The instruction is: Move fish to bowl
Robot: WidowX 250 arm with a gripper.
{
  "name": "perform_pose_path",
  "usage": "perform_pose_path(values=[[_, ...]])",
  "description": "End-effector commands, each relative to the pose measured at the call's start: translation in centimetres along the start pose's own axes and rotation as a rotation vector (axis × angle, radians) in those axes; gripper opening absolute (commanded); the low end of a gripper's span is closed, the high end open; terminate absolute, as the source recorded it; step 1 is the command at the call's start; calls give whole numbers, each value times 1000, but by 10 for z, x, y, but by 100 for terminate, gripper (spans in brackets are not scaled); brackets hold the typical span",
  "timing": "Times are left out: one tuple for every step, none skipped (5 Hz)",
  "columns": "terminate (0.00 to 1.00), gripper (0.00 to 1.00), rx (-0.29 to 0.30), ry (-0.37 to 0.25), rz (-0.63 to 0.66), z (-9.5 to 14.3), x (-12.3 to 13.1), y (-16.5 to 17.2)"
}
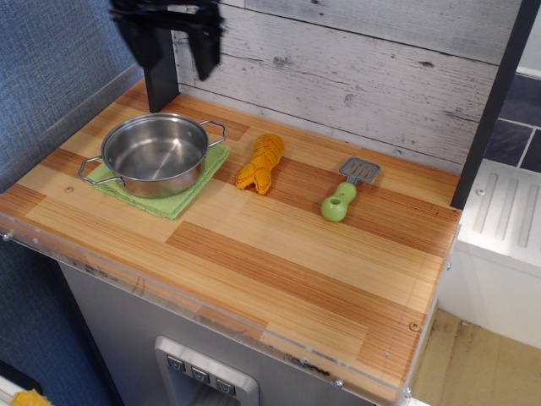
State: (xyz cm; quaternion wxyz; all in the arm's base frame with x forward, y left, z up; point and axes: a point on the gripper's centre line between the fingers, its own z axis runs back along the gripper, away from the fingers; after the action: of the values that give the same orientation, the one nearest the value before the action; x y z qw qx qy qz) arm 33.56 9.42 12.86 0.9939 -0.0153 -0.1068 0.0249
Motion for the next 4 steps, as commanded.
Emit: perform_pose_path(values=[[0,100,40,6,-116,-24,9,-32],[0,100,44,17,-119,-46,14,-40],[0,100,49,61,-152,-71,16,-49],[0,100,49,91,-157,-90,16,-54]])
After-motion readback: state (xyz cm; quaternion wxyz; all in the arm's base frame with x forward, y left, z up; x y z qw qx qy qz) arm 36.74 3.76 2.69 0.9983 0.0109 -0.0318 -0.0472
